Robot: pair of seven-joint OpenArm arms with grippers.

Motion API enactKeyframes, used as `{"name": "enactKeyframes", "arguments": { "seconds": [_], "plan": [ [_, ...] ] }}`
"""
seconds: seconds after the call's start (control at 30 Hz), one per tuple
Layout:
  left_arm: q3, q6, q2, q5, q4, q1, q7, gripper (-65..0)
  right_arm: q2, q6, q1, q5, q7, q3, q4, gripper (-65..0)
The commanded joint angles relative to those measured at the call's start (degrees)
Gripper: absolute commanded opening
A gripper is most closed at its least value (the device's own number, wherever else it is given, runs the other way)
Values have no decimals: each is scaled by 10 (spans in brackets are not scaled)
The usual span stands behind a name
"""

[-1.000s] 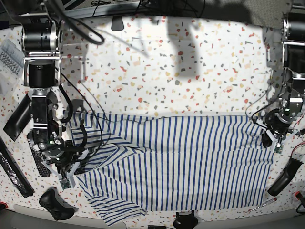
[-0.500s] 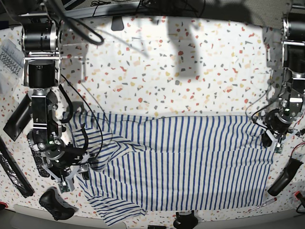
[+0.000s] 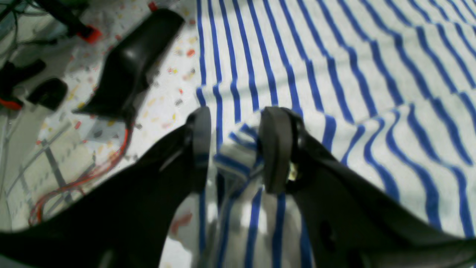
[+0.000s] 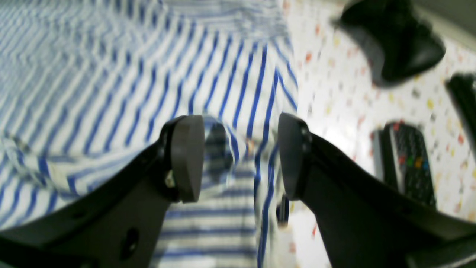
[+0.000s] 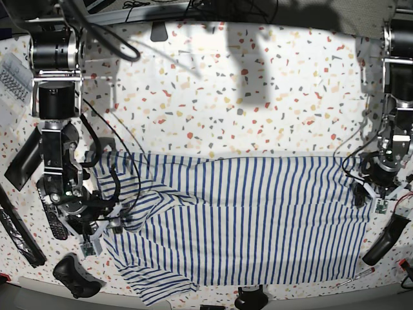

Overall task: Layout the t-shirt on the table in an organized manner, then fold the t-shirt properly
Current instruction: 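Hold the shirt edge with both grippers and drag it taut, then lift the collar edge with both grippers and pull shirt toward robot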

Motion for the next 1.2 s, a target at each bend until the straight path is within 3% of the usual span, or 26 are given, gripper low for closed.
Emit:
{"name": "enactKeyframes", "arguments": {
  "seconds": [0.0,0.1,0.17,0.3,0.43,0.63,0.87,1.0,1.17],
  "plan": [
    [-3,-3,-10,-19,11,-19,19,-439,7,-1,19,6,-4,2,10,-340],
    [-3,-4,-11,-90,37,-16,134,-439,7,-1,15,6,-28,2,10,-340],
    [-3,-4,-13,-131,73,-8,167,-439,7,-1,11,25,-28,2,10,-340],
    [-3,-6,-13,-162,200,26,192,-439,6,6,-5,84,-28,2,10,-340],
    [-3,-7,-2,-168,280,66,187,-439,7,11,-40,93,-28,2,10,-340],
    [-3,-8,24,-168,220,73,205,-439,7,11,-105,90,2,2,10,-340],
    [-3,-8,30,-168,120,71,226,-439,6,11,-135,89,-23,2,10,-340],
    [-3,-8,26,-169,128,78,272,-439,7,11,-146,88,-33,2,17,-340],
    [-4,-8,24,-168,186,124,280,-439,7,11,-184,88,-38,2,56,-340]
  ]
}}
